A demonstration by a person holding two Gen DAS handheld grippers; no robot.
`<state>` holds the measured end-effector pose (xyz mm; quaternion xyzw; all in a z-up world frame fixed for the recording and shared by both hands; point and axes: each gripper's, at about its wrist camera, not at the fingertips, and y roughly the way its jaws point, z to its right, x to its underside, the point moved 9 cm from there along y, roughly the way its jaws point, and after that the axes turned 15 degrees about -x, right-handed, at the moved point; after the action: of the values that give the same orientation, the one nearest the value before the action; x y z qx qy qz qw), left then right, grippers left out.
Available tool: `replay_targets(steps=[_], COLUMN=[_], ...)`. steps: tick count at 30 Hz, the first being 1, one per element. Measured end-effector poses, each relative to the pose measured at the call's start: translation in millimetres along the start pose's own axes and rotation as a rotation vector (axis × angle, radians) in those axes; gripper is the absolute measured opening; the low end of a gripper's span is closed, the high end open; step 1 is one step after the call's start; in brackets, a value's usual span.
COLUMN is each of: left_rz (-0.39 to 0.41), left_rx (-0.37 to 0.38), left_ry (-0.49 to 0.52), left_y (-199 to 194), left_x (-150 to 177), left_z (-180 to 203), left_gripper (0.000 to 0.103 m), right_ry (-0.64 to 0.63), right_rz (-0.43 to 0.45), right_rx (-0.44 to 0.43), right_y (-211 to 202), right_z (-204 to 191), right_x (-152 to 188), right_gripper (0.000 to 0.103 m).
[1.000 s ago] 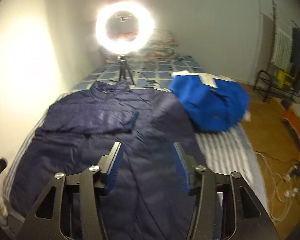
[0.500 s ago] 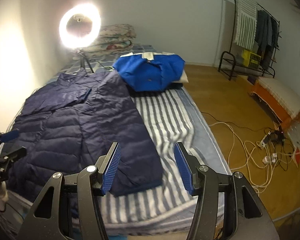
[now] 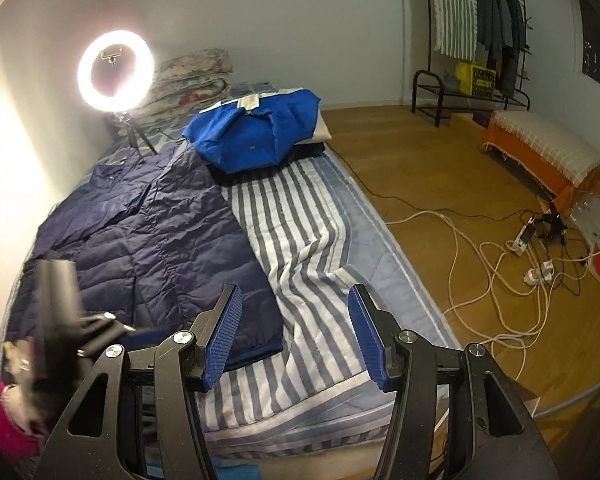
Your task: Fold large clothes
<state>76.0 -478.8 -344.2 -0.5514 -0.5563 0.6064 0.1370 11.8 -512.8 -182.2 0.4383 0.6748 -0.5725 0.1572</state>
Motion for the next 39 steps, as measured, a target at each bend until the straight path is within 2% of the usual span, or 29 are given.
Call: replay_targets(steps=[7,12,13,15,16,17,18,21,25,30,34,39], left_rz=[-0.116,-0.114,-0.115,-0.118,-0.118,-0.116,-0.115,-0.096,-0.056,0.008,0.051,0.086], left_rx=[-0.061,-0.122,-0.122,-0.098,-0.092,-0.087,-0.082,-0.056,0.0,0.036,0.011,-0.036], left_ry=[0.036,0.07,0.066,0.052,0.046,0.037,0.029,-0.018,-0.121,-0.256,-0.355,-0.479], left_y=[40.5,46.3,47.6,46.6,44.5,42.7,40.8,30.7,7.5,-27.4,-46.1,-59.0], left_x=[7.4,3.8,2.2,-0.9,-2.4,-3.8,-5.3,-10.9,-22.2,-34.0,-35.2,-17.7], left_z=[5.5,10.0,10.6,11.5,11.6,10.7,10.2,2.2,-20.3,-75.2,-129.2,-210.1], left_gripper=[0.069,0.069,0.066,0.038,0.031,0.016,0.011,0.006,0.005,0.005,0.004,0.004], right_ry=[-0.005,0.021,0.026,0.039,0.041,0.04,0.04,0.039,0.049,0.056,0.041,0.018], right_rz=[0.008,0.019,0.02,0.025,0.026,0.028,0.029,0.03,0.026,0.021,0.007,-0.01], right_rx=[-0.008,-0.012,-0.014,-0.02,-0.019,-0.018,-0.018,-0.016,-0.013,-0.009,-0.013,-0.026], right_y=[-2.3,-3.7,-3.7,-3.8,-3.6,-3.6,-3.7,-3.8,-1.7,2.4,10.5,23.0], right_z=[2.8,8.7,9.8,11.1,10.9,10.7,10.8,10.5,13.7,14.0,4.9,-11.8], right_x=[-1.6,-3.8,-4.3,-5.6,-6.1,-6.6,-6.7,-7.1,-7.5,-7.2,-7.5,-9.5], right_gripper=[0.054,0.054,0.054,0.054,0.054,0.054,0.054,0.054,0.054,0.054,0.054,0.054])
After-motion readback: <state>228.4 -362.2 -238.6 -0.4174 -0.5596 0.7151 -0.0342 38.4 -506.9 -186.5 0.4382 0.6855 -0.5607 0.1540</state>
